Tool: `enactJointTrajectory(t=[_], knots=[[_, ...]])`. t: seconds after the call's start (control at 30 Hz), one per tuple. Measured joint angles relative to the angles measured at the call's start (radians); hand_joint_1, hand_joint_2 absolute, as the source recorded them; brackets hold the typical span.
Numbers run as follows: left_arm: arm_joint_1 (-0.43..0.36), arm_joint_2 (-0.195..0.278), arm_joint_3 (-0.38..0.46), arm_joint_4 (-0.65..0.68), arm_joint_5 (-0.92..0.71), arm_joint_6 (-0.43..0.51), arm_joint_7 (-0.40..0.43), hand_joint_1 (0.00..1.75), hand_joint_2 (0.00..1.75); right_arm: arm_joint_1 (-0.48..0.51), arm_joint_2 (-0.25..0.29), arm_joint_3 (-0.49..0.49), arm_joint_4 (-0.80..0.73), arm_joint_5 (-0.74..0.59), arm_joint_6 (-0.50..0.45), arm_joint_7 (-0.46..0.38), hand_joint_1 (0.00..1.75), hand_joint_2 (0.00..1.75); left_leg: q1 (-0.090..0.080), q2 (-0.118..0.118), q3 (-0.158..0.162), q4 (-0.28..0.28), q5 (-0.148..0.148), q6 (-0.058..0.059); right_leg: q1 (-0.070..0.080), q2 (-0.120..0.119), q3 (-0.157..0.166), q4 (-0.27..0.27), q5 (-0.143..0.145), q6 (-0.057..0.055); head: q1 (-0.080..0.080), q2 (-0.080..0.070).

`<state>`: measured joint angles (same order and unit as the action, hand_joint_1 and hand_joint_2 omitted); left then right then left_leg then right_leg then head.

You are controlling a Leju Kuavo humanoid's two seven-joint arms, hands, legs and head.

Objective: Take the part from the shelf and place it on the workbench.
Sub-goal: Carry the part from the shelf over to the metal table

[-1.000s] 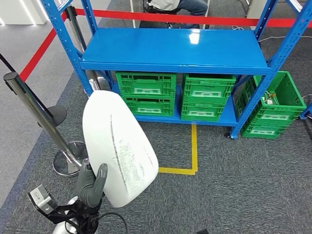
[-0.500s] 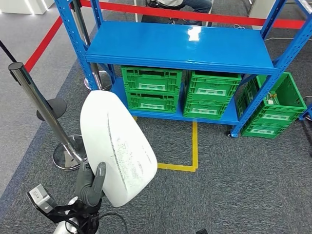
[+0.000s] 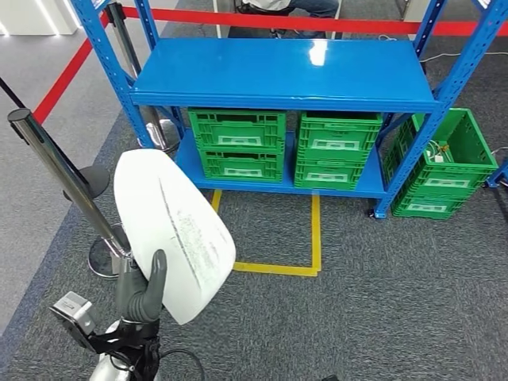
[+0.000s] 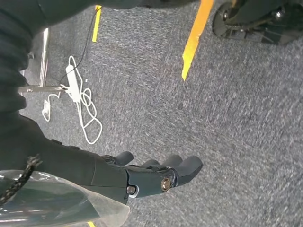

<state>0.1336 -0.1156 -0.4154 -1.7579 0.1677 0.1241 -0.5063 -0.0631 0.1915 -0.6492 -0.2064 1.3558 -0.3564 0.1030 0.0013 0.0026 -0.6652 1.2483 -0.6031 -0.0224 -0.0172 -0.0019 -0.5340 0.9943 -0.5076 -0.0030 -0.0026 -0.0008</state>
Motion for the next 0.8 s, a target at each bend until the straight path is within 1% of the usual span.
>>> enactJointTrajectory(t=[0.03,0.07,0.1,0.13,0.17,0.2,0.23,0.27,0.33,0.37,0.4,0.43,0.5,0.53,0.57,0.6,0.63,0.67,0.7,0.73,0.77,0.8], knots=[[-0.001,0.002,-0.002,0.003,-0.017,0.012,-0.007,1.75,1.75,0.002,0.000,0.000,0.000,-0.001,0.007,-0.018,0.00,1.75,0.000,0.000,-0.015,0.040,-0.010,0.000,0.001,-0.001,-0.002,0.000,0.001,-0.001,0.000,0.000],[-0.001,0.004,-0.005,0.006,-0.041,0.024,-0.020,1.75,1.75,0.003,0.000,0.000,0.000,-0.007,0.014,-0.044,0.00,1.75,0.000,0.000,-0.013,0.042,0.001,0.001,0.002,0.000,-0.003,0.001,0.001,-0.002,0.000,0.000],[-0.001,0.006,-0.007,0.008,-0.063,0.034,-0.033,1.75,1.75,0.002,0.000,-0.001,0.000,-0.015,0.019,-0.071,0.00,1.75,0.000,0.000,0.009,0.004,0.031,0.005,0.002,0.001,-0.003,0.001,0.002,-0.002,0.000,0.000],[-0.001,0.008,-0.009,0.009,-0.079,0.041,-0.046,1.75,1.75,0.001,0.000,-0.001,0.000,-0.025,0.025,-0.098,0.00,1.75,0.000,0.000,0.042,-0.062,0.069,0.010,0.003,0.002,-0.002,0.001,0.002,-0.002,0.000,0.000],[-0.002,0.010,-0.010,0.009,-0.089,0.044,-0.056,1.75,1.75,-0.001,0.000,-0.002,0.000,-0.033,0.029,-0.118,0.00,1.75,-0.001,0.000,0.076,-0.129,0.098,0.015,0.005,0.004,-0.001,0.002,0.002,-0.001,0.000,0.000],[-0.003,0.011,-0.011,0.009,-0.094,0.046,-0.062,1.75,1.75,-0.004,0.001,-0.002,0.000,-0.038,0.033,-0.133,0.00,1.75,-0.003,-0.001,0.102,-0.185,0.116,0.021,0.007,0.004,-0.003,0.003,0.003,0.002,0.000,0.000],[-0.004,0.012,-0.013,0.009,-0.100,0.047,-0.068,1.75,1.75,-0.005,0.001,-0.002,0.000,-0.039,0.035,-0.145,0.00,1.75,-0.005,-0.001,0.115,-0.218,0.121,0.025,0.009,0.004,-0.007,0.004,0.004,0.006,0.001,0.000],[-0.004,0.013,-0.015,0.010,-0.106,0.048,-0.072,1.75,1.75,-0.006,0.002,-0.002,0.000,-0.039,0.033,-0.154,0.00,1.75,-0.006,-0.001,0.117,-0.230,0.116,0.028,0.010,0.002,-0.011,0.005,0.006,0.010,0.002,0.000],[-0.003,0.014,-0.019,0.010,-0.119,0.055,-0.081,1.75,1.75,-0.007,0.003,-0.002,0.000,-0.038,0.016,-0.168,0.00,1.75,-0.004,-0.002,0.113,-0.242,0.118,0.037,0.011,0.000,-0.020,0.005,0.007,0.021,0.002,0.000],[-0.002,0.014,-0.021,0.010,-0.125,0.057,-0.084,1.75,1.75,-0.006,0.003,-0.002,0.000,-0.037,0.003,-0.172,0.00,1.75,-0.002,-0.001,0.113,-0.246,0.122,0.041,0.010,0.000,-0.026,0.014,-0.003,0.026,0.002,0.000],[-0.002,0.014,-0.022,0.010,-0.130,0.060,-0.088,1.75,1.75,-0.006,0.005,-0.002,0.000,-0.036,-0.013,-0.175,0.00,1.75,0.000,-0.001,0.112,-0.250,0.125,0.046,0.009,0.000,-0.040,0.041,-0.022,0.029,0.003,0.000],[-0.001,0.014,-0.023,0.010,-0.133,0.062,-0.089,1.75,1.75,-0.006,0.006,-0.002,0.000,-0.036,-0.027,-0.176,0.00,1.75,0.002,0.001,0.111,-0.252,0.128,0.050,0.008,0.001,-0.063,0.088,-0.052,0.032,0.004,0.000],[0.003,0.017,-0.024,0.010,-0.135,0.065,-0.091,1.75,1.75,-0.006,0.009,-0.002,0.000,-0.036,-0.051,-0.177,0.00,1.75,0.000,0.003,0.108,-0.252,0.130,0.053,0.007,0.001,-0.124,0.224,-0.113,0.037,0.005,0.000],[0.005,0.020,-0.024,0.010,-0.137,0.067,-0.091,1.75,1.75,-0.005,0.009,-0.002,0.000,-0.036,-0.059,-0.178,0.00,1.75,-0.001,0.004,0.107,-0.252,0.130,0.054,0.007,0.001,-0.146,0.273,-0.127,0.039,0.004,0.000],[0.008,0.022,-0.024,0.010,-0.137,0.070,-0.091,1.75,1.75,-0.004,0.009,-0.002,0.000,-0.037,-0.066,-0.179,0.00,1.75,-0.002,0.004,0.107,-0.252,0.130,0.054,0.007,0.001,-0.151,0.288,-0.121,0.039,0.005,0.000],[0.011,0.023,-0.024,0.010,-0.138,0.072,-0.091,1.75,1.75,-0.003,0.009,-0.002,0.000,-0.039,-0.072,-0.180,0.00,1.75,-0.003,0.003,0.108,-0.251,0.130,0.054,0.007,0.001,-0.136,0.260,-0.096,0.038,0.005,0.000],[0.013,0.023,-0.024,0.010,-0.139,0.074,-0.091,1.75,1.75,-0.003,0.010,-0.002,0.000,-0.043,-0.077,-0.180,0.00,1.75,-0.003,0.002,0.109,-0.250,0.130,0.053,0.007,0.000,-0.104,0.196,-0.058,0.036,0.005,0.000],[0.014,0.024,-0.024,0.010,-0.139,0.075,-0.092,1.75,1.75,-0.003,0.011,-0.003,0.000,-0.048,-0.083,-0.180,0.00,1.75,-0.004,0.003,0.110,-0.249,0.129,0.052,0.008,-0.005,-0.069,0.124,-0.028,0.034,0.005,0.000],[0.015,0.024,-0.024,0.010,-0.139,0.076,-0.092,1.75,1.75,-0.003,0.013,-0.003,0.000,-0.055,-0.090,-0.179,0.00,1.75,-0.006,0.003,0.109,-0.245,0.128,0.049,0.009,-0.010,-0.039,0.061,-0.008,0.031,0.005,0.000],[0.016,0.024,-0.024,0.010,-0.140,0.077,-0.092,1.75,1.75,-0.005,0.015,-0.005,0.000,-0.063,-0.097,-0.178,0.00,1.75,-0.009,0.005,0.106,-0.243,0.128,0.044,0.010,-0.014,-0.019,0.022,0.000,0.027,0.004,0.000],[0.017,0.024,-0.024,0.010,-0.141,0.079,-0.093,1.75,1.75,-0.006,0.017,-0.009,0.000,-0.073,-0.102,-0.178,0.00,1.75,-0.011,0.009,0.104,-0.241,0.128,0.040,0.012,-0.015,-0.013,0.008,-0.002,0.024,0.004,0.000],[0.019,0.025,-0.024,0.010,-0.142,0.080,-0.093,1.75,1.75,-0.006,0.019,-0.015,0.000,-0.085,-0.105,-0.178,0.00,1.75,-0.012,0.012,0.102,-0.239,0.128,0.036,0.012,-0.010,-0.013,0.005,-0.001,0.019,0.004,0.000]])
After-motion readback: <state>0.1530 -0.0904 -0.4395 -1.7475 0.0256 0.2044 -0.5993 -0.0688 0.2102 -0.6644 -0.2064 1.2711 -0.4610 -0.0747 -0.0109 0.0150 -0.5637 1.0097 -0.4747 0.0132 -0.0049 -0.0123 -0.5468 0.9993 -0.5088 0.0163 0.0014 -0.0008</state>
